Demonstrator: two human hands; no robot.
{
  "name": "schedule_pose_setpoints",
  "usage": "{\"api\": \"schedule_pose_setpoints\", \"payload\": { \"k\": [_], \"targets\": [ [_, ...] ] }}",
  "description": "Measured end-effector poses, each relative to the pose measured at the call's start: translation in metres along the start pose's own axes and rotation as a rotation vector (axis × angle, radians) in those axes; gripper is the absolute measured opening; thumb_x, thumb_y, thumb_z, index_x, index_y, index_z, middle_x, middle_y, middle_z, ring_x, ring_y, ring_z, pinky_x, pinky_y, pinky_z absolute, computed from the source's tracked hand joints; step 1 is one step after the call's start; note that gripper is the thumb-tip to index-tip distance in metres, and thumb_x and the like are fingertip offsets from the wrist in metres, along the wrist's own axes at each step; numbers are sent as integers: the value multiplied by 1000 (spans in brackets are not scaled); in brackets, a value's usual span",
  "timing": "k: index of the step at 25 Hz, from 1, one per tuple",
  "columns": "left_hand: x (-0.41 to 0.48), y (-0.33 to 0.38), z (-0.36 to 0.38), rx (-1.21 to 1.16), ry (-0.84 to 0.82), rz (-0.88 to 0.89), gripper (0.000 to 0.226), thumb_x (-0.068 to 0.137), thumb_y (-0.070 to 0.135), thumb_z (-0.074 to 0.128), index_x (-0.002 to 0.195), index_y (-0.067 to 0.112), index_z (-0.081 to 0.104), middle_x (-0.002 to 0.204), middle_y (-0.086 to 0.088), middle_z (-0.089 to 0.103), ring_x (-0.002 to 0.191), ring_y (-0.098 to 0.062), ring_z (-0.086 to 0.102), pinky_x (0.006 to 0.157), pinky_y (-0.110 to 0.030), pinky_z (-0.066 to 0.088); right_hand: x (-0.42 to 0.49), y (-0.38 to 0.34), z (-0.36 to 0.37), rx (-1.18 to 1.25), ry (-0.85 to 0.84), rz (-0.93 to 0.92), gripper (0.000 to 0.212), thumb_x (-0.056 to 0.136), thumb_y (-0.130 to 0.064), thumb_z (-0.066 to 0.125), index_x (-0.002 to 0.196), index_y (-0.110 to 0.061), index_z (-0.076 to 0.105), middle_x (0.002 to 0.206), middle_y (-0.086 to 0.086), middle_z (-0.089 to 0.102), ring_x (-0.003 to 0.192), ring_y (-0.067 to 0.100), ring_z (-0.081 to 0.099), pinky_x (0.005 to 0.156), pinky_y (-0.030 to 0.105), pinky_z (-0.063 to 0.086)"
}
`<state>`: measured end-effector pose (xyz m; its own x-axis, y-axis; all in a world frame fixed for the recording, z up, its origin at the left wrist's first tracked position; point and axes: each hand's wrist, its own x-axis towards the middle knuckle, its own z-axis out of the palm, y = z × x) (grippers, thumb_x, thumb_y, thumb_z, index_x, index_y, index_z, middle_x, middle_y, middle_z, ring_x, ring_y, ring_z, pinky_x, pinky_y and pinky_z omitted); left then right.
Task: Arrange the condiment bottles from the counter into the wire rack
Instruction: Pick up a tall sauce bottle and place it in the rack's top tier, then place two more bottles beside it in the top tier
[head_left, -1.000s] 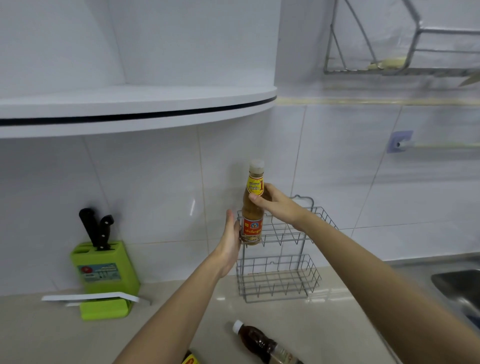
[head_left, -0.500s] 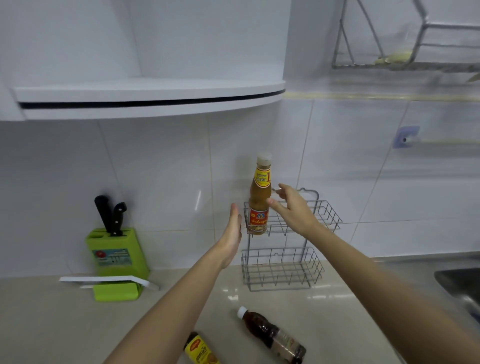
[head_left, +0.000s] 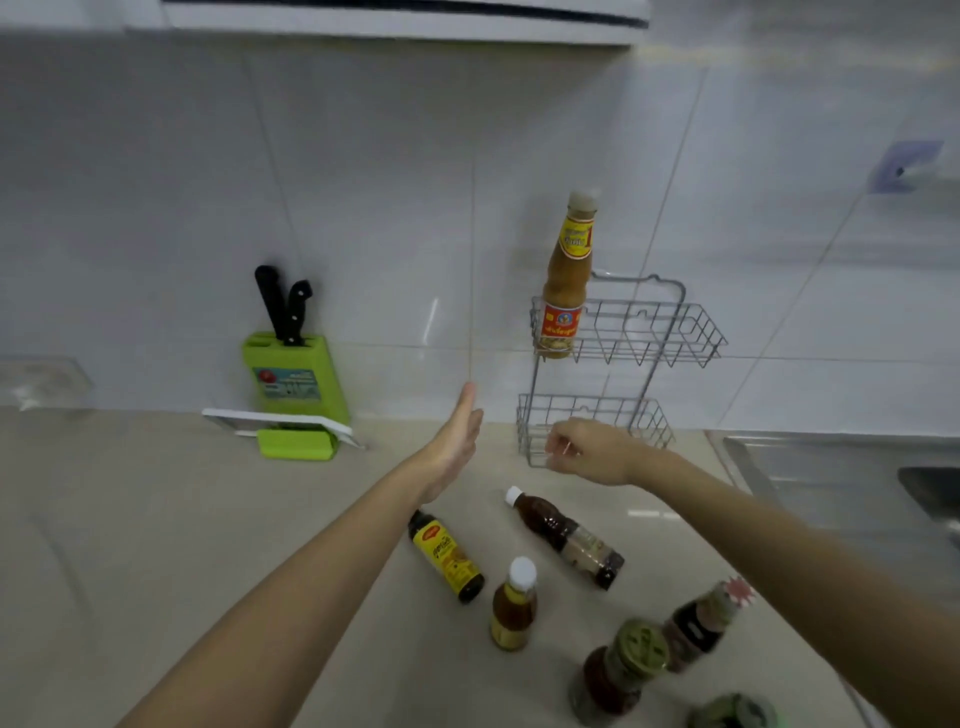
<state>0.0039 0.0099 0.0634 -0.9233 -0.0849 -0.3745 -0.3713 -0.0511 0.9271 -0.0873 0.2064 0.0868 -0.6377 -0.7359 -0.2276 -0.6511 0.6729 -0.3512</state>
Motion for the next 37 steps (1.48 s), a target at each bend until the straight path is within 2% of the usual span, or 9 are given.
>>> {"api": "schedule_pose_setpoints", "payload": {
  "k": [5, 8, 11, 13, 16, 21, 26, 31, 37],
  "targets": [
    [-9, -51, -14, 330, 69, -148, 83, 89, 70, 31, 153, 17, 23, 158, 0, 24, 147, -21, 24, 120, -39, 21, 3, 4, 46, -122, -234, 29, 37, 91, -38, 54, 117, -11, 53, 117, 8, 58, 102, 24, 55, 86, 35, 45],
    [-8, -83, -21, 565, 282, -146, 35, 93, 42, 53, 102, 9, 57, 109, -7, 58, 105, -24, 57, 86, -34, 44, 10, 10, 67, -192, -293, 53, 37, 90, -39, 54, 114, -11, 51, 106, 6, 52, 93, 23, 51, 82, 35, 44],
    [-9, -115, -29, 768, 425, -190, 23, 86, 29, 60, 72, 17, 46, 85, -8, 60, 87, -28, 62, 72, -36, 47, 17, 23, 91, -251, -301, 133, 43, 87, -35, 58, 120, -12, 45, 111, 8, 51, 91, 22, 51, 81, 34, 47],
    [-8, -132, -34, 802, 475, -276, 24, 84, 35, 62, 83, 13, 53, 95, -12, 66, 94, -31, 64, 72, -35, 47, 20, 30, 108, -255, -312, 194, 49, 85, -30, 60, 126, -11, 41, 118, 10, 51, 99, 25, 55, 83, 35, 48],
    [-3, -145, -37, 713, 536, -339, 54, 78, 51, 63, 111, 9, 52, 110, -14, 65, 104, -35, 62, 78, -36, 47, 28, 36, 120, -243, -258, 203, 45, 87, -27, 58, 125, -10, 41, 120, 10, 53, 105, 28, 57, 79, 34, 45],
    [15, -151, -50, 503, 593, -431, 70, 66, 64, 66, 110, 13, 46, 104, -13, 63, 96, -36, 65, 83, -45, 57, 48, 30, 131, -214, -165, 134, 47, 91, -29, 52, 131, -8, 37, 127, 13, 51, 111, 30, 55, 83, 36, 45],
    [37, -151, -66, 455, 629, -453, 56, 76, 52, 67, 104, 4, 60, 101, -17, 68, 91, -36, 67, 80, -46, 58, 68, 25, 134, -263, -246, 132, 55, 89, -25, 57, 135, -8, 34, 129, 14, 50, 113, 32, 54, 89, 40, 45],
    [44, -138, -70, 255, 554, -425, 22, 78, 22, 71, 70, 9, 56, 68, -13, 59, 52, -26, 55, 46, -27, 43, 72, 24, 120, -230, -323, 86, 70, 79, -22, 65, 139, -17, 29, 120, 14, 54, 102, 33, 59, 84, 42, 52],
    [44, -94, -64, 395, 451, -187, 28, 74, 12, 68, 97, 7, 53, 76, -10, 58, 52, -25, 52, 39, -22, 38, 57, 24, 76, -103, -223, 86, 59, 70, -29, 66, 120, -23, 36, 100, 6, 60, 87, 26, 59, 72, 39, 54]
  ]
}}
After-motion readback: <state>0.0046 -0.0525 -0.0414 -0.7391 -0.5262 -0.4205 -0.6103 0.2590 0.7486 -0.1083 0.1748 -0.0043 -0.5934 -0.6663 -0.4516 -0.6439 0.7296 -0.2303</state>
